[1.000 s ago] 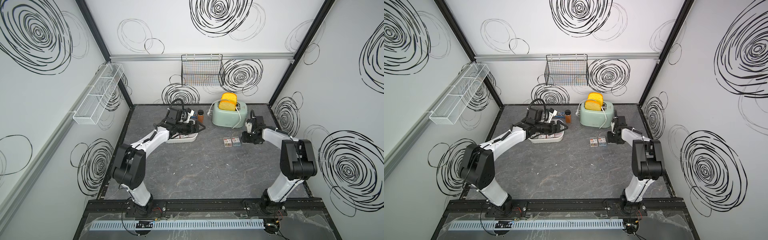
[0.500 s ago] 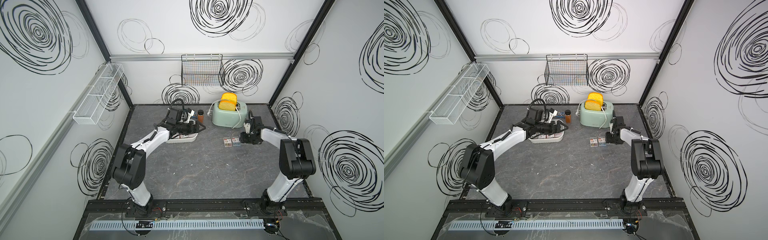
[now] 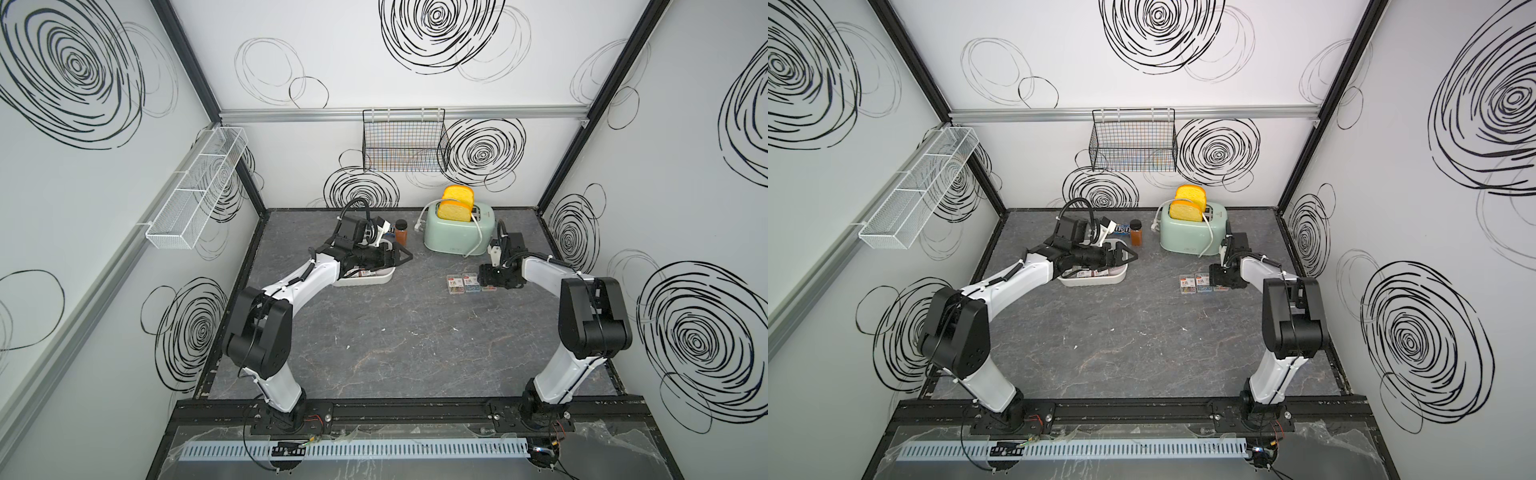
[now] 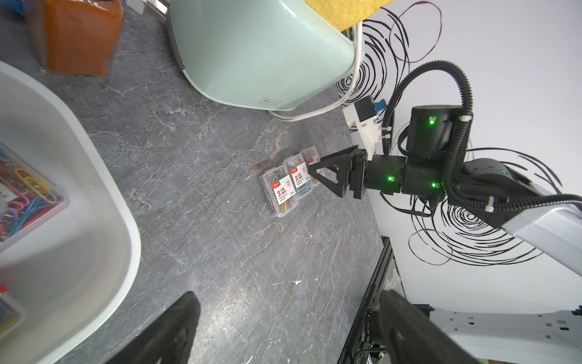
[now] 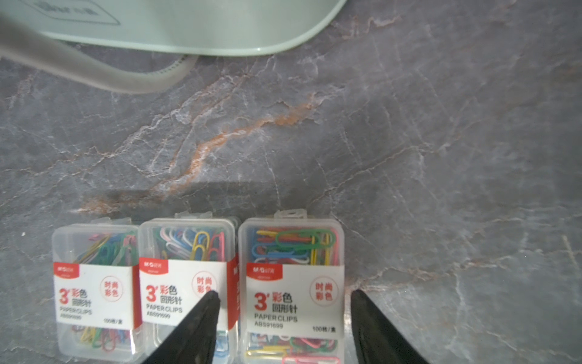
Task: Take the paper clips out of the storage box
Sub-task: Place the boxed paper clips at the center of the board, then pick up the boxed paper clips from the storage box.
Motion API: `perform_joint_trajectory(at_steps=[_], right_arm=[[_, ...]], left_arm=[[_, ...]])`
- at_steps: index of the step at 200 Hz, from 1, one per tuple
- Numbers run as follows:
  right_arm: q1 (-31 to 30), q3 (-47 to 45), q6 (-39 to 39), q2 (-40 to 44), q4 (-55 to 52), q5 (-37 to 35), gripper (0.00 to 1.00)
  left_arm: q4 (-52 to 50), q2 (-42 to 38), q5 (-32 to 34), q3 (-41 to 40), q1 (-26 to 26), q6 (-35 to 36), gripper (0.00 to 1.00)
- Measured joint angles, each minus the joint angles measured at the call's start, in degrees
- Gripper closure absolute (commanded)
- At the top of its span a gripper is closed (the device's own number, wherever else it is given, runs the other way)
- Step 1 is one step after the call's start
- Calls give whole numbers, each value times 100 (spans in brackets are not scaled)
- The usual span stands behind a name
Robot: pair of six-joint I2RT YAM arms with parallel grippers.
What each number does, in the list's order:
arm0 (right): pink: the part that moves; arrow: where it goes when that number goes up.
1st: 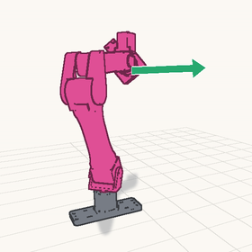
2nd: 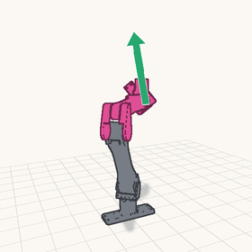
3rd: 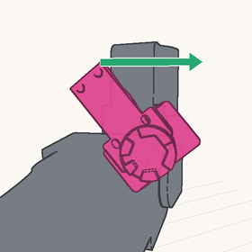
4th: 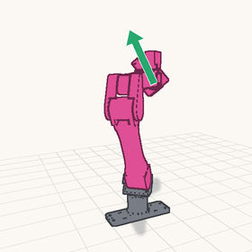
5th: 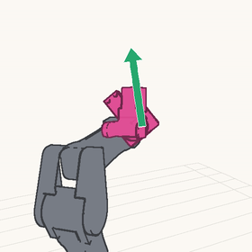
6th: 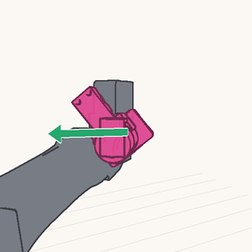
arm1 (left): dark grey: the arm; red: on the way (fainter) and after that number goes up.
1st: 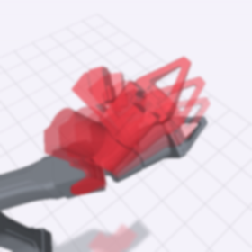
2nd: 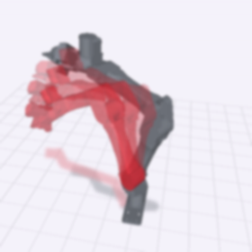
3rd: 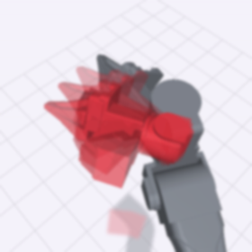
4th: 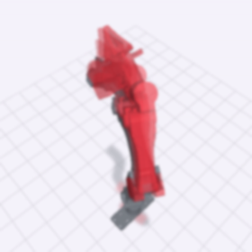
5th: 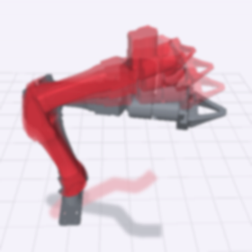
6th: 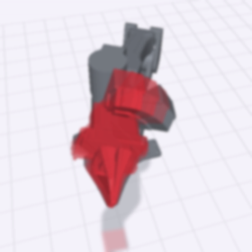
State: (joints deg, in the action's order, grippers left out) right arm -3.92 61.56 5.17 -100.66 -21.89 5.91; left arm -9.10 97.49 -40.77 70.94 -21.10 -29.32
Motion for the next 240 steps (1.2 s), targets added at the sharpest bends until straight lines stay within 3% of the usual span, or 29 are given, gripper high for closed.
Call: perform_joint_trajectory(at_steps=[40, 88, 170, 240], right_arm=[[15, 90, 98, 90, -44, 103, 22], [9, 470, 363, 516, -125, 448, 0], [-514, 914, 564, 800, -348, 1051, 1], [-951, 1014, 542, 925, -511, 1064, 1]], left_arm=[[-7, 2, 26, 0, -2, 11, 4], [-413, 28, 450, 214, 31, 225, 1], [-1349, 74, 1947, 527, 599, 662, 1], [-1451, 1008, 2614, 1241, 566, 715, 3]])
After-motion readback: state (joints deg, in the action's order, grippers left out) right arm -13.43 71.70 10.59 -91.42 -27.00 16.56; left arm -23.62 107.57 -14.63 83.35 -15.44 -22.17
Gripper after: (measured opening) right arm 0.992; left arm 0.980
